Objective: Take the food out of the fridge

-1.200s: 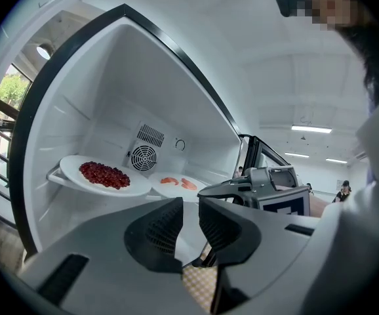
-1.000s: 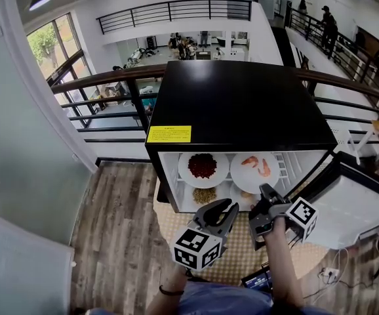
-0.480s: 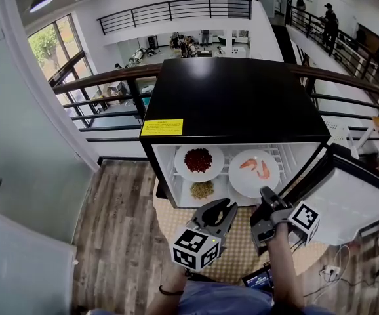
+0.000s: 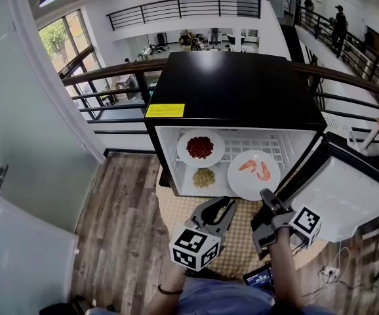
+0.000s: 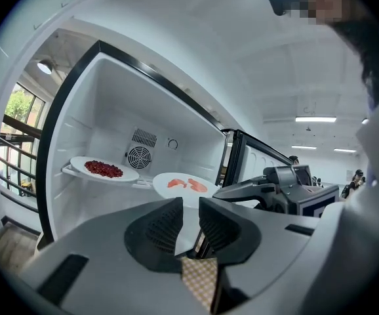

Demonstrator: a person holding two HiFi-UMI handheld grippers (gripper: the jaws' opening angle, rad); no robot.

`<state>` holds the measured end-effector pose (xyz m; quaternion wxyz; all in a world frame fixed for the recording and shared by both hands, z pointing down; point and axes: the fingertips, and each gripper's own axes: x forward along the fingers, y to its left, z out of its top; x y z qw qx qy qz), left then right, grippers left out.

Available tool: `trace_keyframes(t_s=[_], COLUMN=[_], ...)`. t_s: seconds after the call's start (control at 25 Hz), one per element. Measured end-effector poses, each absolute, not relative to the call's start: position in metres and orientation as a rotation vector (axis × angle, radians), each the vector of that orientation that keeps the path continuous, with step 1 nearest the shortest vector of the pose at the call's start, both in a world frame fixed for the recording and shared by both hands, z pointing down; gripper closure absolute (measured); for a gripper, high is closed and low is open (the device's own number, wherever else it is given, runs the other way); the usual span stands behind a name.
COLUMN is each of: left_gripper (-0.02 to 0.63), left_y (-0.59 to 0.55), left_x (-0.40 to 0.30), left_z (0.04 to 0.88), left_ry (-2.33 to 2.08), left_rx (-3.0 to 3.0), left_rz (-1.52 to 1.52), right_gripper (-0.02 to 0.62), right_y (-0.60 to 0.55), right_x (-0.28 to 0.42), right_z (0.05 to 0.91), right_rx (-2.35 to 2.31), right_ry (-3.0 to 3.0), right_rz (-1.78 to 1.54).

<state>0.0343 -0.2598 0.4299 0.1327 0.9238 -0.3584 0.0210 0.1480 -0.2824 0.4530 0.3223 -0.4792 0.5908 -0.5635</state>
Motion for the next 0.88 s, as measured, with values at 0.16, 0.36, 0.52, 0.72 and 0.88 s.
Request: trace_keyframes(t_s=[0.16,0.36,0.52,0.72,0.88], left_gripper=[0.534,0.534,0.534,0.534,0.534], left_y=[-0.244,-0.225,-0.207,-0.182,-0.158], left_x=[0.036,0.042,0.044,0.044,0.048], left_z=[0.431,0.428,0.427,0.434,0.440], left_ry=[-1.058,-1.101,-1.130,-1.165,-1.180], left_rx=[2.676,2.685,2.673,2.635,2.614], left_rz=[0.068,0.074,0.069,0.089,0.100], right_gripper=[0.572,0.572,0.572,0.572,0.572], right_y=[-0.263,-0.241,-0.222,-0.195,-0.170], right_x=[0.146,0.150,0.154,0.157,0.160], right_z=[0.456,0.458,0.458,0.461,0.465], right_rx=[-1.233,-1.206,-1.182,-1.161,-1.139], right_ry=[1.567,1.577,1.579,1.586,1.583], right_rz=[-1.506,-1.526,-1.535,-1.558,-1.580])
